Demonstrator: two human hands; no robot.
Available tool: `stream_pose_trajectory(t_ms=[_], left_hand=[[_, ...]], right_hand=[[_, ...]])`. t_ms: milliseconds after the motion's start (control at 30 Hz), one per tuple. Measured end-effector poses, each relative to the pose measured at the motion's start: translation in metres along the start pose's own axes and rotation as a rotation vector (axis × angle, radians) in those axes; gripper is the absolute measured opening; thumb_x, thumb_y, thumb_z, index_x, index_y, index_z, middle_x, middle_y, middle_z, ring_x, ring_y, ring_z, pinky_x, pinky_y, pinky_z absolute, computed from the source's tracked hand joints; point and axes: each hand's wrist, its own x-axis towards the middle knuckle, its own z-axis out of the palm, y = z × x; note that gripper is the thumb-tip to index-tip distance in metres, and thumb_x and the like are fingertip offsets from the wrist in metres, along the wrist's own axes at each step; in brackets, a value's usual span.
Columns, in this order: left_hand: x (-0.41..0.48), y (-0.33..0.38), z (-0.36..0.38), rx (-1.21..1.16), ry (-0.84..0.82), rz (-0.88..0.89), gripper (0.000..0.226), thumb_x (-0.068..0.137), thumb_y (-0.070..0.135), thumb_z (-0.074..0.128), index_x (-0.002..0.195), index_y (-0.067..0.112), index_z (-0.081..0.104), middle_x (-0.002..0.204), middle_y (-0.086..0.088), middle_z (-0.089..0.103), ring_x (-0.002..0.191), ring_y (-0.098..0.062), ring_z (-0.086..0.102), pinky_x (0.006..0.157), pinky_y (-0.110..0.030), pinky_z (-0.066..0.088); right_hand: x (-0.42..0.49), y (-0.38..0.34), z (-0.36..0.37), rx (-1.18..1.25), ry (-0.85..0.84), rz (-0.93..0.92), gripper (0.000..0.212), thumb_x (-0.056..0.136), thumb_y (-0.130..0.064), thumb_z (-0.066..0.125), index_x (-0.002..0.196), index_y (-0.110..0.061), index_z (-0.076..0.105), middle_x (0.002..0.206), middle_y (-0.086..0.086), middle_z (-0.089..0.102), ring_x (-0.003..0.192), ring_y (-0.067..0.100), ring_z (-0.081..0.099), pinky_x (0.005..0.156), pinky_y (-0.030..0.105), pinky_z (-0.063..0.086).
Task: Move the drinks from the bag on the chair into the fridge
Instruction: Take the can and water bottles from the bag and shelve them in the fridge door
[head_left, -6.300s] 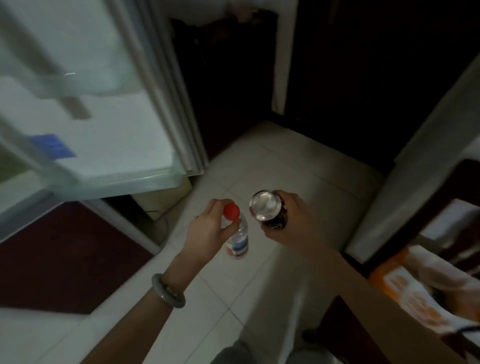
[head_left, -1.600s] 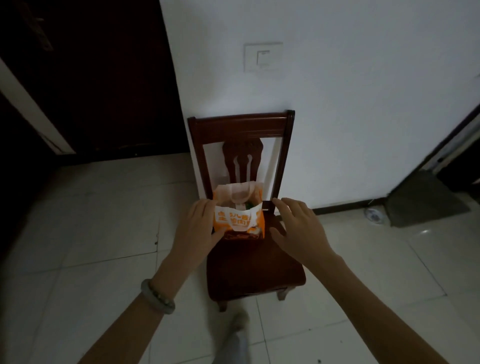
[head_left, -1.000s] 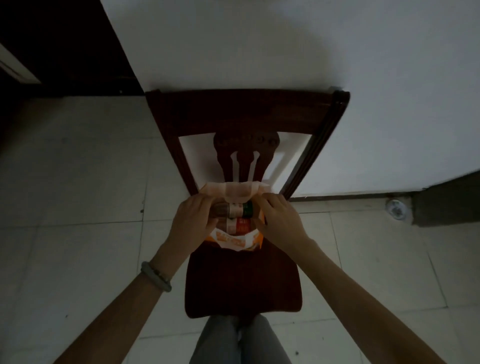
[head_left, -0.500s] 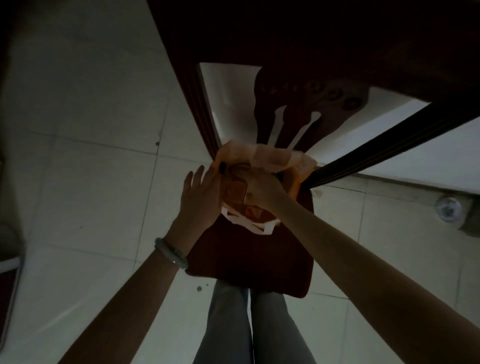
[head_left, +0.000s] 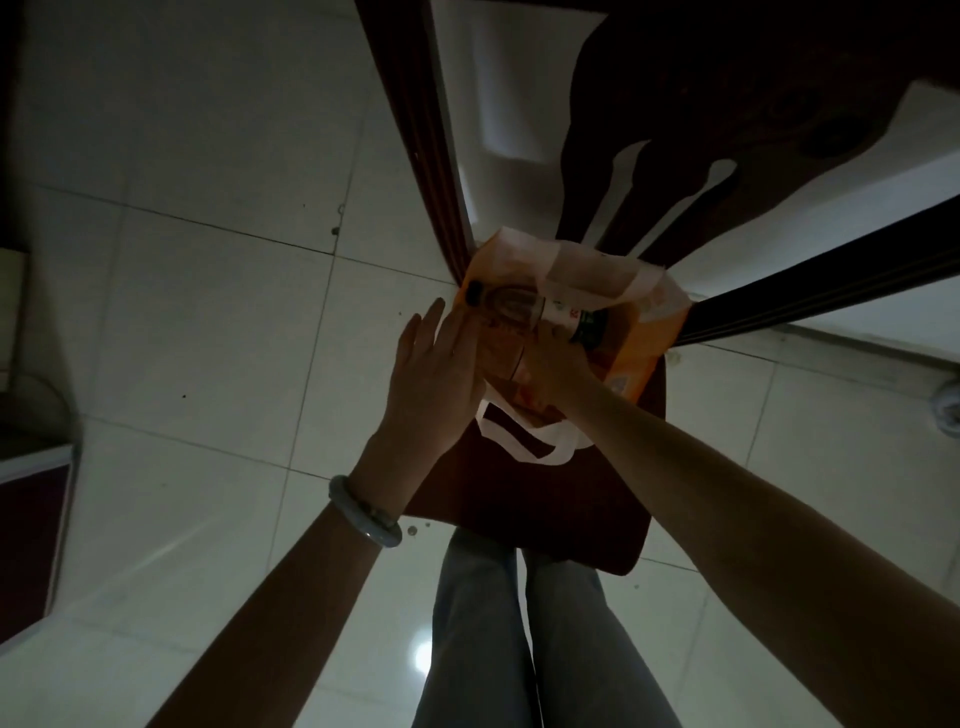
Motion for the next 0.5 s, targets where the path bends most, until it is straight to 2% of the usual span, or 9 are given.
stream_pose_trajectory(t_ms=[133,267,367,500], left_hand=[[-0.001,-0.001,-0.001,0.01,0.003,0.002,0.057,0.08,0.017,0.067,0.131,0.001,0.045,0.135,-0.019,0.048,0.13,-0.038,0.038,0.108,-0.049,0.024],[-0.001,-0.001,-0.004,0.016,0.005,-0.005,0.059,0.08,0.017,0.067,0.131,-0.001,0.043,0.134,-0.021,0.049,0.13,-0.04,0.038,0.107,-0.051,0.025],[0.002,0.001,-0.007,0.005,0.002,-0.015,0.057,0.081,0.014,0.066,0.132,-0.001,0.043,0.134,-0.02,0.049,0.13,-0.039,0.036,0.108,-0.051,0.025],[0.006,0.007,-0.005,-0.053,0.016,-0.057,0.051,0.082,0.011,0.063,0.129,-0.001,0.046,0.13,-0.022,0.052,0.129,-0.04,0.039,0.108,-0.052,0.026]], right_hand=[[-0.002,0.005,-0.003,0.055,-0.043,-0.029,0.065,0.086,-0.027,0.061,0.135,-0.004,0.026,0.127,0.016,0.05,0.109,0.031,0.053,0.081,0.04,0.051],[-0.016,0.024,-0.021,0.234,-0.049,-0.034,0.079,0.072,-0.045,0.072,0.13,-0.009,0.032,0.119,0.012,0.055,0.105,0.03,0.056,0.082,0.041,0.05],[-0.042,0.036,-0.047,0.382,0.098,-0.025,0.091,0.061,-0.055,0.077,0.128,-0.012,0.032,0.114,0.009,0.057,0.101,0.028,0.057,0.083,0.04,0.049],[-0.092,0.058,-0.099,0.618,0.265,-0.038,0.082,0.062,-0.039,0.078,0.126,-0.007,0.038,0.107,0.006,0.059,0.093,0.021,0.059,0.074,0.033,0.05]])
